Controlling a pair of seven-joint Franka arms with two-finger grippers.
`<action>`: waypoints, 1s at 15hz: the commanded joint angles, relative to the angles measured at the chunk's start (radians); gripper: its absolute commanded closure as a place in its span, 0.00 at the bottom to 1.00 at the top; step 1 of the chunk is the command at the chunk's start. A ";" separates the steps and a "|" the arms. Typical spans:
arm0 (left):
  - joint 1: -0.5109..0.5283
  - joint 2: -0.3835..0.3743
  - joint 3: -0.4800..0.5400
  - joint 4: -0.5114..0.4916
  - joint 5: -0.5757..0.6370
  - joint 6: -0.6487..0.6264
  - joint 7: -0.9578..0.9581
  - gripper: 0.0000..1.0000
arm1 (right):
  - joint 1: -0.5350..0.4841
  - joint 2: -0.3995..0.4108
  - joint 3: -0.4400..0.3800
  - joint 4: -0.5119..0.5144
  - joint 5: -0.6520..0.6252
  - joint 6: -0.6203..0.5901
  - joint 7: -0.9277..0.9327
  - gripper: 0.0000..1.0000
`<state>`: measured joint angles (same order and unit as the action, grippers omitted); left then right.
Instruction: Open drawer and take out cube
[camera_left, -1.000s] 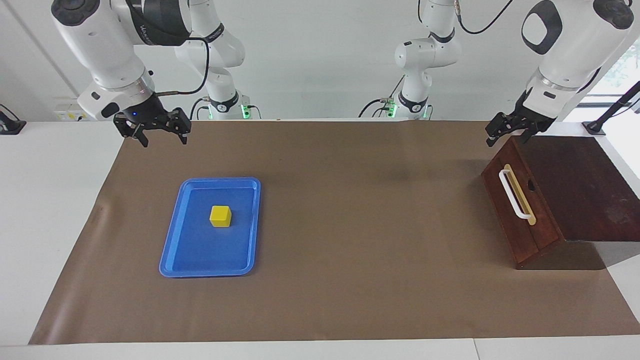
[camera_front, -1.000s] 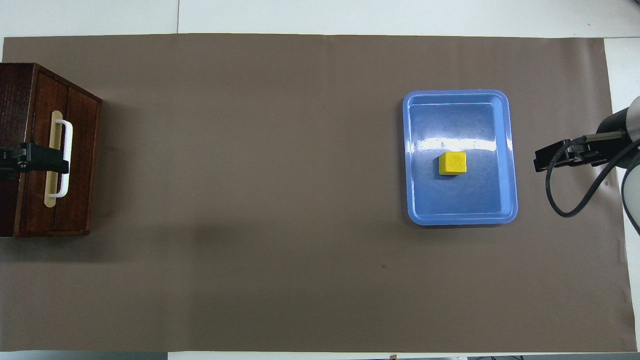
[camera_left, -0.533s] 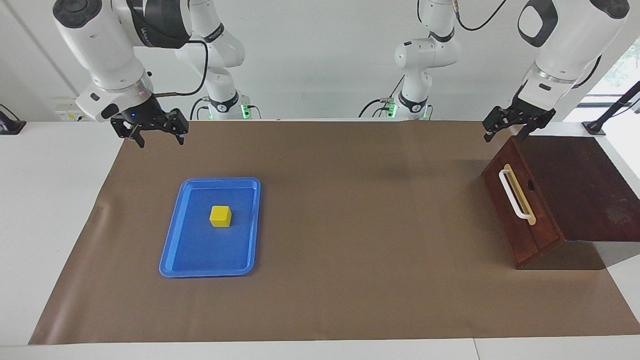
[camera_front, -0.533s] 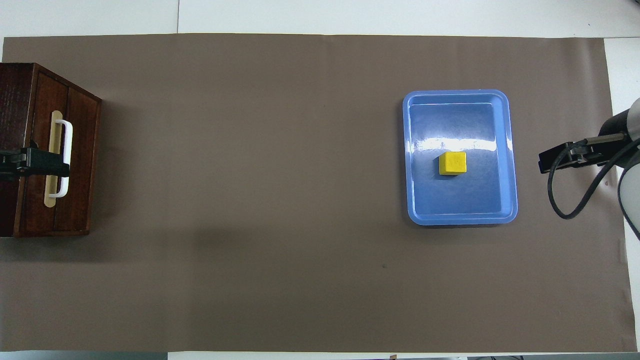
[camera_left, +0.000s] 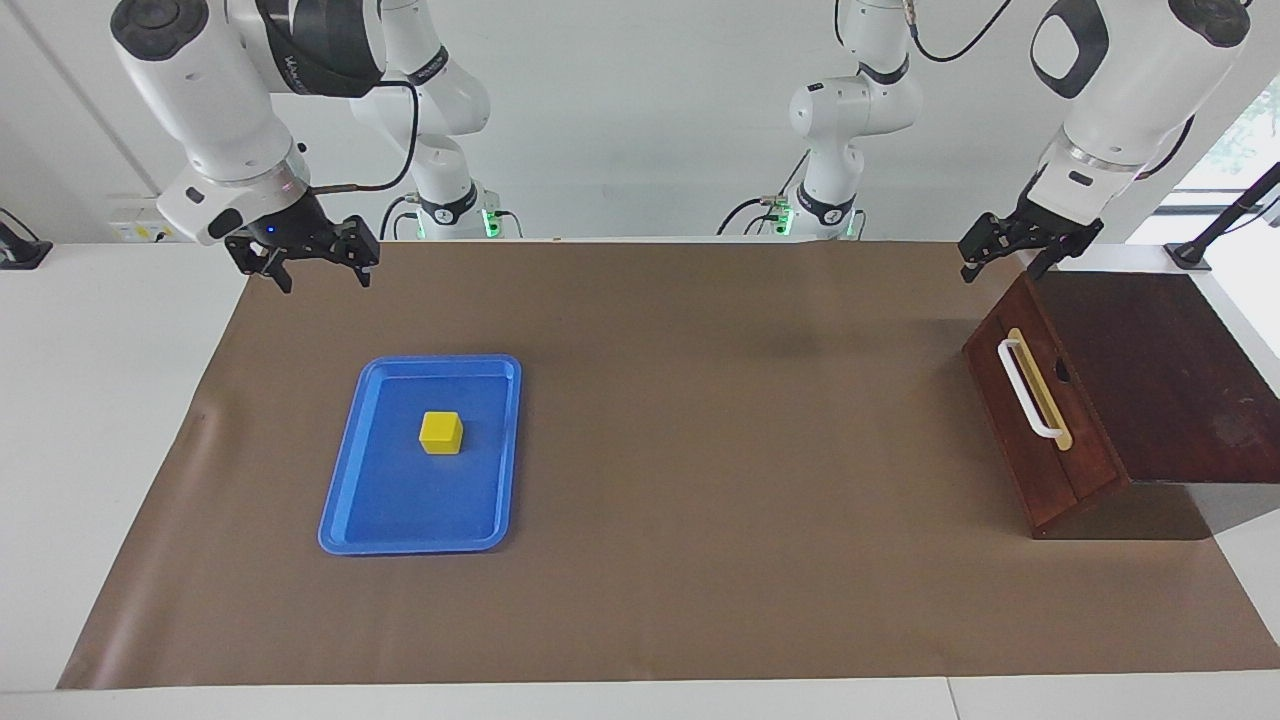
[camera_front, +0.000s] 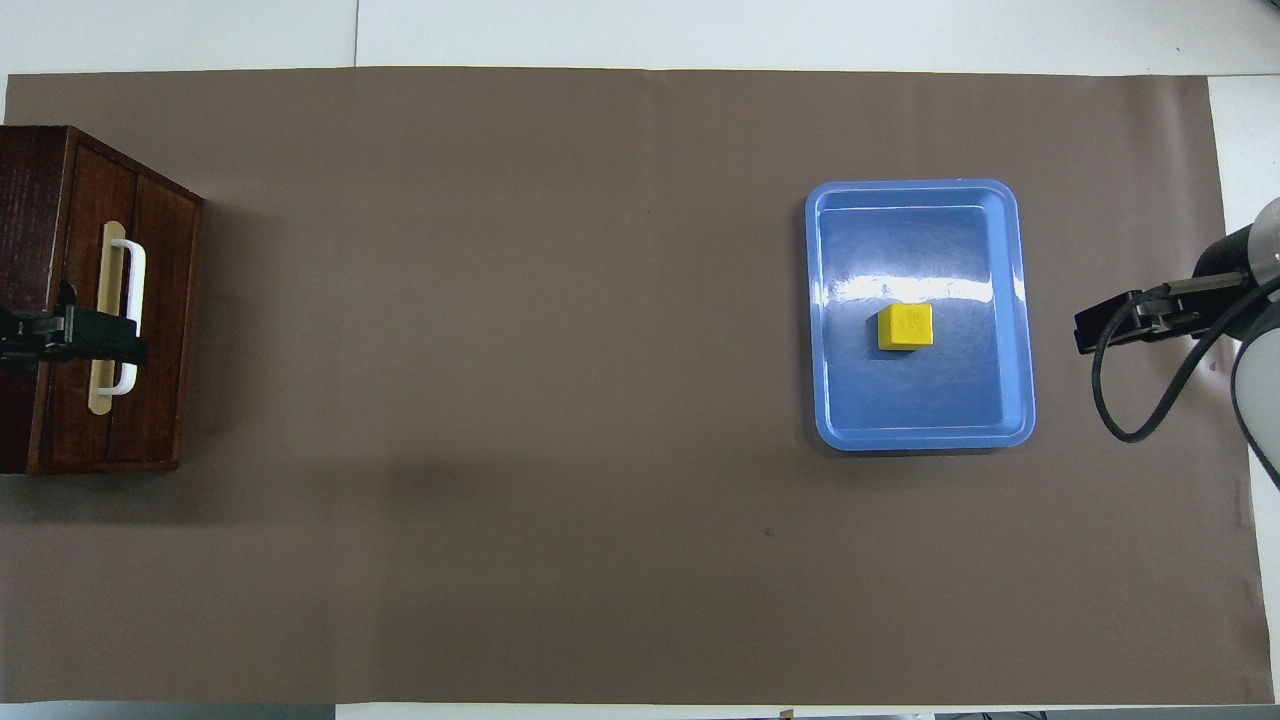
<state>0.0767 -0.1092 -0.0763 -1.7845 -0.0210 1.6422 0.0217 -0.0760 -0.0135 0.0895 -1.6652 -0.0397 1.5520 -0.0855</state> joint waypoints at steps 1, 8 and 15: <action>0.006 0.003 -0.004 0.000 -0.014 -0.024 0.015 0.00 | -0.007 -0.023 0.009 -0.027 0.003 0.010 0.036 0.00; 0.006 0.003 -0.002 0.004 -0.014 -0.038 0.015 0.00 | 0.002 -0.023 0.009 -0.028 0.029 0.014 0.067 0.00; 0.006 0.002 -0.002 0.000 -0.016 -0.035 0.015 0.00 | 0.002 -0.023 0.009 -0.035 0.027 0.026 0.079 0.00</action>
<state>0.0766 -0.1033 -0.0768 -1.7848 -0.0214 1.6200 0.0217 -0.0710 -0.0137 0.0952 -1.6704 -0.0260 1.5553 -0.0253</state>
